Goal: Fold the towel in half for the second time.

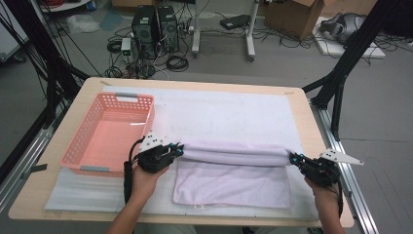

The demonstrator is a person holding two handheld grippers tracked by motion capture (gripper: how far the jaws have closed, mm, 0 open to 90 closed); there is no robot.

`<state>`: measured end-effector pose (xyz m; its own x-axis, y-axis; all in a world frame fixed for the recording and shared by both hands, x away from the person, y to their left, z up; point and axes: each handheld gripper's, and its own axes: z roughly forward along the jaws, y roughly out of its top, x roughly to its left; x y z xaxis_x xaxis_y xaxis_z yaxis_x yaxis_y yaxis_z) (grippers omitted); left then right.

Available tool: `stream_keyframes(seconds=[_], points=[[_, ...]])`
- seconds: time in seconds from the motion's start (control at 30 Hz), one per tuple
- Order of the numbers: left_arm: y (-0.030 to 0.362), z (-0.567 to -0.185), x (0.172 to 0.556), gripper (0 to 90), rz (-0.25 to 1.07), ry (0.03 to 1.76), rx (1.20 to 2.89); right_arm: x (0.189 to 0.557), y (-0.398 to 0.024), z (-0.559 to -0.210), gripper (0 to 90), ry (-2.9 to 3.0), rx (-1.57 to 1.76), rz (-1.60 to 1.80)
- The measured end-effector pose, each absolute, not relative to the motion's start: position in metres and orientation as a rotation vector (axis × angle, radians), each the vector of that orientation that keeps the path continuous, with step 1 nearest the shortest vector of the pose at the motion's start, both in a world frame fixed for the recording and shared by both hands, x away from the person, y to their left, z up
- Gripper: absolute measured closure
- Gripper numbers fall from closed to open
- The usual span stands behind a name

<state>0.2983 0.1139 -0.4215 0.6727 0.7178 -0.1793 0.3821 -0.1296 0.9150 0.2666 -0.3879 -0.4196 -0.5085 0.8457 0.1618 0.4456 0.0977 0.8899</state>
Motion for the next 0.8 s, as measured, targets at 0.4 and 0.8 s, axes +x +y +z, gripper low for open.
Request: stream_keyframes(seconds=[0.4,0.8], points=[[0.123,-0.435,0.287,49.6,0.296,0.924,1.687,0.252,-0.389,-0.430,65.0,2.071,1.357,1.330],[0.102,-0.449,0.298,70.7,0.202,0.919,1.815,0.269,-0.375,-0.424,65.1,2.077,1.329,1.337]])
